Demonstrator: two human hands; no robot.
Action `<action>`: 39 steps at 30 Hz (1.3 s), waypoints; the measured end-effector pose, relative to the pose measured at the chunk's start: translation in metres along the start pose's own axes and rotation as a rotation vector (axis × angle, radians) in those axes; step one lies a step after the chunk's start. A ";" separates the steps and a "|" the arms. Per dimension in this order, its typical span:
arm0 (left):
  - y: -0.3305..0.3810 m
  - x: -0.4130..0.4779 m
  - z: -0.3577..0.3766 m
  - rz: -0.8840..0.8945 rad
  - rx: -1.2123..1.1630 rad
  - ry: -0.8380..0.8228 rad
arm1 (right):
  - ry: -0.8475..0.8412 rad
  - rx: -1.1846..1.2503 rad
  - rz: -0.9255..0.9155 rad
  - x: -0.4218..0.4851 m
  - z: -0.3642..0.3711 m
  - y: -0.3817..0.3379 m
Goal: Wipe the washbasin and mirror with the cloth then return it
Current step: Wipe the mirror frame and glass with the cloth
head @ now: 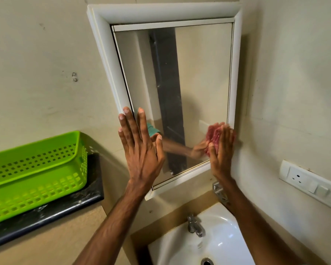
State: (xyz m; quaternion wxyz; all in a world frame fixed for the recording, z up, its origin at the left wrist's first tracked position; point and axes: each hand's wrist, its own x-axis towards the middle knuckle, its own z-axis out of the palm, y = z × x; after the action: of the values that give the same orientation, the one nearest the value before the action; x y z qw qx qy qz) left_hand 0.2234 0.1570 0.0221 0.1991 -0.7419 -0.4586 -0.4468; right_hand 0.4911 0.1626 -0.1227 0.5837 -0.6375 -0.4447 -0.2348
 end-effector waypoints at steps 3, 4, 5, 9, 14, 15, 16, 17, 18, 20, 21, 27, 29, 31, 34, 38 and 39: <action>0.002 0.000 0.002 -0.010 0.000 0.006 | 0.055 0.018 0.083 0.020 -0.008 0.013; 0.003 0.000 0.003 -0.013 0.000 0.006 | 0.067 0.013 0.077 0.022 -0.008 0.014; 0.003 0.001 0.004 -0.016 0.000 0.005 | 0.080 0.007 0.072 0.020 -0.007 0.014; 0.003 0.001 0.005 -0.020 0.033 0.003 | 0.101 -0.006 0.110 -0.007 -0.002 0.016; 0.003 0.000 0.006 -0.020 0.047 -0.002 | 0.066 0.004 0.177 -0.025 -0.004 0.015; 0.002 -0.001 0.006 -0.023 0.049 -0.003 | 0.056 -0.003 0.190 -0.024 -0.004 0.013; 0.002 -0.001 0.007 -0.024 0.049 -0.003 | 0.047 -0.014 0.203 -0.022 -0.005 0.013; 0.003 -0.001 0.007 -0.024 0.048 -0.004 | 0.037 -0.023 0.214 -0.020 -0.006 0.014; 0.003 -0.001 0.007 -0.024 0.050 -0.003 | 0.028 -0.030 0.223 -0.018 -0.006 0.014; 0.003 -0.001 0.008 -0.021 0.054 0.003 | 0.014 -0.059 0.233 -0.017 -0.008 0.012; 0.003 -0.002 0.008 -0.019 0.058 0.008 | 0.005 -0.087 0.241 -0.017 -0.009 0.008; 0.003 -0.003 0.009 -0.020 0.065 0.029 | -0.132 -0.273 0.339 -0.020 -0.012 -0.009; 0.004 -0.004 0.010 -0.020 0.071 0.022 | -0.175 -0.294 0.351 -0.021 -0.014 -0.011; 0.004 -0.005 0.011 -0.012 0.073 0.009 | -0.212 -0.330 0.371 -0.020 -0.016 -0.014; 0.005 -0.006 0.014 0.010 0.085 -0.011 | -0.253 -0.385 0.397 -0.027 -0.017 -0.020; 0.005 -0.007 0.016 0.017 0.096 -0.025 | -0.324 -0.420 0.352 -0.057 -0.015 -0.032; 0.004 -0.007 0.016 0.017 0.096 -0.026 | -0.321 -0.411 0.353 -0.057 -0.015 -0.032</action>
State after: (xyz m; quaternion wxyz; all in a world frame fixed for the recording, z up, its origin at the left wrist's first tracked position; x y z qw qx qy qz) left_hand 0.2335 0.1626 0.0087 0.2323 -0.7410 -0.4757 -0.4131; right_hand 0.4391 0.1296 -0.1486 0.3967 -0.8383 -0.3571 -0.1111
